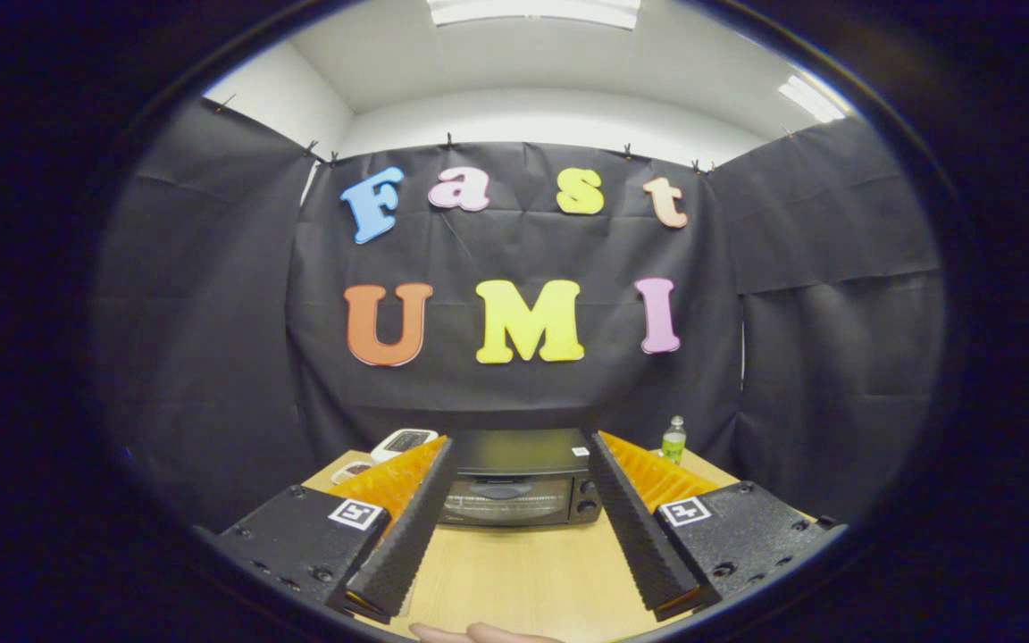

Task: Open the toaster oven, put the food inside, and close the toaster oven door.

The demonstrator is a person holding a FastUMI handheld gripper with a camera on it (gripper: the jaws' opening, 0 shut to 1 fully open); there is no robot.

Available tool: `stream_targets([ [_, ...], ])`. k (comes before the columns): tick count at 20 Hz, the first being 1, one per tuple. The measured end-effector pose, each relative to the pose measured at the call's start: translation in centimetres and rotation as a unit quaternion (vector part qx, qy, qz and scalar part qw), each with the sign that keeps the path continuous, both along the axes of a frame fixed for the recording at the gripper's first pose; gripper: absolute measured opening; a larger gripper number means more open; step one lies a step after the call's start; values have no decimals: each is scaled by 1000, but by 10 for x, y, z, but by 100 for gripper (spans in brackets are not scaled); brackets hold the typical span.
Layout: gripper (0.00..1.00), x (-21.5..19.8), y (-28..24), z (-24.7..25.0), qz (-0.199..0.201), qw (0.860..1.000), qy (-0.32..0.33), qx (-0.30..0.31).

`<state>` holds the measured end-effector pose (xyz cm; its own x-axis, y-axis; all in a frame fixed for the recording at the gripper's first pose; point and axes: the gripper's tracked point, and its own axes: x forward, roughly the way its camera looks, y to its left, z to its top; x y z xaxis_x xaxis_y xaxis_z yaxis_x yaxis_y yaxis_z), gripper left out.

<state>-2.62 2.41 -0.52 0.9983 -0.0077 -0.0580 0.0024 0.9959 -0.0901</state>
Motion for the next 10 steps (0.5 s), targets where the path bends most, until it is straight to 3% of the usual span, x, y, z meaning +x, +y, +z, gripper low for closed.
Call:
stream_targets([
  [7,97,-1,-24,9,-19,999,-9,34],
  [10,97,-5,-22,14,-7,999,-19,32],
])
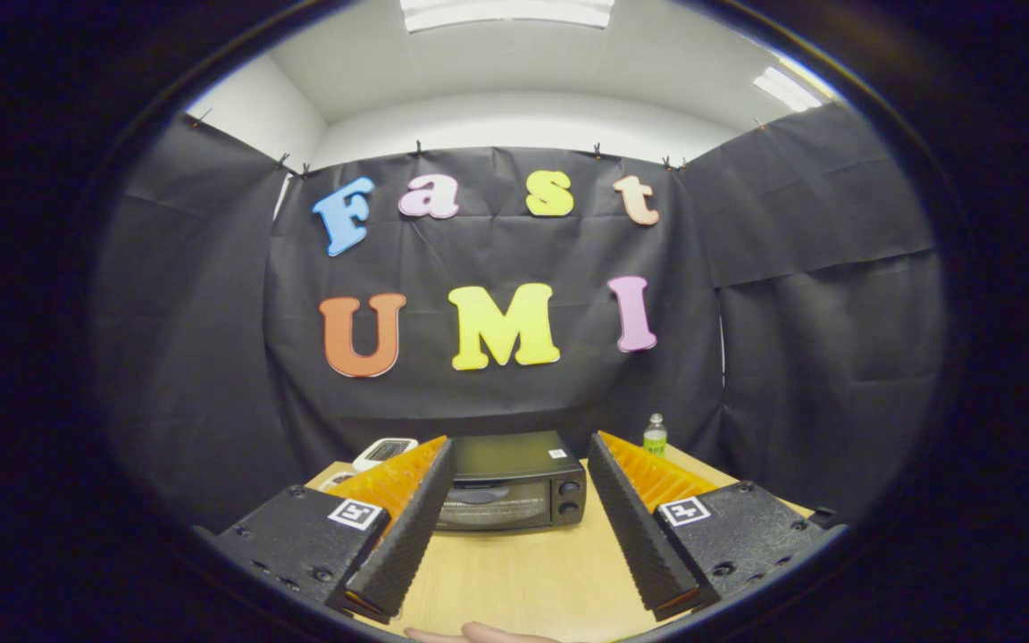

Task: Open the toaster oven, put the food inside, and close the toaster oven door.

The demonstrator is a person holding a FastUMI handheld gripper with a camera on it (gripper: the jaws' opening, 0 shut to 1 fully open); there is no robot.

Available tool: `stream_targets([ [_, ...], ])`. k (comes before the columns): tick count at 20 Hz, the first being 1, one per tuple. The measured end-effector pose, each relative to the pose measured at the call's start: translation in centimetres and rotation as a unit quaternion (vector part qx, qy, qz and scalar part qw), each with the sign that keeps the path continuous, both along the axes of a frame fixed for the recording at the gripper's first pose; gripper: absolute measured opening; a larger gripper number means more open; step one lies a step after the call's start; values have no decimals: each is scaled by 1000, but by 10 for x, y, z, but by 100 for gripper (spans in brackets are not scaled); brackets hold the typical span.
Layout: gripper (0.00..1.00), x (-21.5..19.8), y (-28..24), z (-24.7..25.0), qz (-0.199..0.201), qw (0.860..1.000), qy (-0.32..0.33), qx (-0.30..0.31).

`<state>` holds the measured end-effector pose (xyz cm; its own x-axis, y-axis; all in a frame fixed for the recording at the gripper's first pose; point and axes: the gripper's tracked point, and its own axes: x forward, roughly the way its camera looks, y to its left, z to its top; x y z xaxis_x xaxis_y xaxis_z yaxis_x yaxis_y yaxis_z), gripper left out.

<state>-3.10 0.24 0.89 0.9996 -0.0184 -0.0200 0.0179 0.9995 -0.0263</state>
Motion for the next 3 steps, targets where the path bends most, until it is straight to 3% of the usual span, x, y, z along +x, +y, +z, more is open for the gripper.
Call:
stream_targets([
  [3,97,-5,2,2,13,1000,-7,-3],
])
